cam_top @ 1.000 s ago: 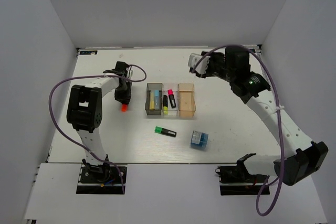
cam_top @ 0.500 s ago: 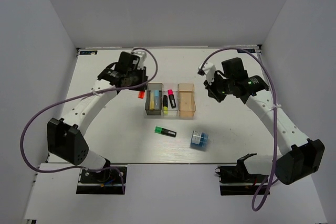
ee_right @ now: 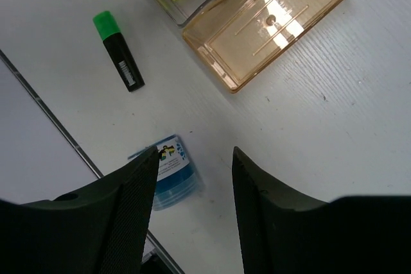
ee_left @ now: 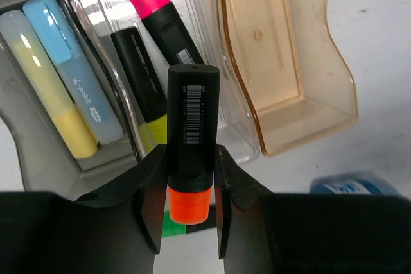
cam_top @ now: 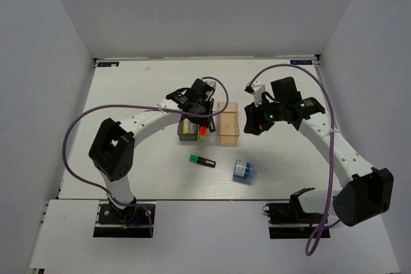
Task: Sort the stationery into containers
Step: Place the pen in the storage box, then pick up the pen from the center of the board, then place the pen in the storage box, then pick up the stationery from the center of the board.
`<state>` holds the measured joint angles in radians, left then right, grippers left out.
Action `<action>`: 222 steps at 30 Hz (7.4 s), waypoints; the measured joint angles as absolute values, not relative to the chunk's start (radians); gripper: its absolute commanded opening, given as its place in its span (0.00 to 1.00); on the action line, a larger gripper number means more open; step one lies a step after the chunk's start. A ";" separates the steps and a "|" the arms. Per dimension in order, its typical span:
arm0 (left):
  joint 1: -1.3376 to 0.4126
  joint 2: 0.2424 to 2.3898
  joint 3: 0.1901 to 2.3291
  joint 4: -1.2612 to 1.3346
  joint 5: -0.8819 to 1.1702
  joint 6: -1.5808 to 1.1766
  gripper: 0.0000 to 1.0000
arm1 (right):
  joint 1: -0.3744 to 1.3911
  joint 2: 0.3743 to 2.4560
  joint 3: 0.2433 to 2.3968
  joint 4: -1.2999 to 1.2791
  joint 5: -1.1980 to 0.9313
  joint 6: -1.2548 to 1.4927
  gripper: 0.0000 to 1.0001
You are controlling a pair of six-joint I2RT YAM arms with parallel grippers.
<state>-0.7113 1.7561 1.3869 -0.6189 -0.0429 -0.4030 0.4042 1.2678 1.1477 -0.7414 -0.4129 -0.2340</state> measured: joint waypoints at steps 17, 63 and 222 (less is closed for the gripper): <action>-0.717 1.904 1.585 -0.624 -0.156 -0.419 0.83 | 0.389 1.248 1.071 -0.717 -0.655 -0.347 0.67; -0.361 0.570 0.626 -0.898 -0.358 -0.393 1.00 | 1.031 1.870 1.214 -0.456 -0.043 -0.208 0.55; -0.355 0.630 0.599 -0.898 -0.325 -0.404 1.00 | 0.657 1.493 0.866 -1.071 -0.513 -1.979 0.67</action>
<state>-0.3553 0.6300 0.5991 -0.8978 -0.3248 -0.4042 0.6571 1.4929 0.8658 -1.0710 -0.5125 -1.9789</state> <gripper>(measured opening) 0.992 0.792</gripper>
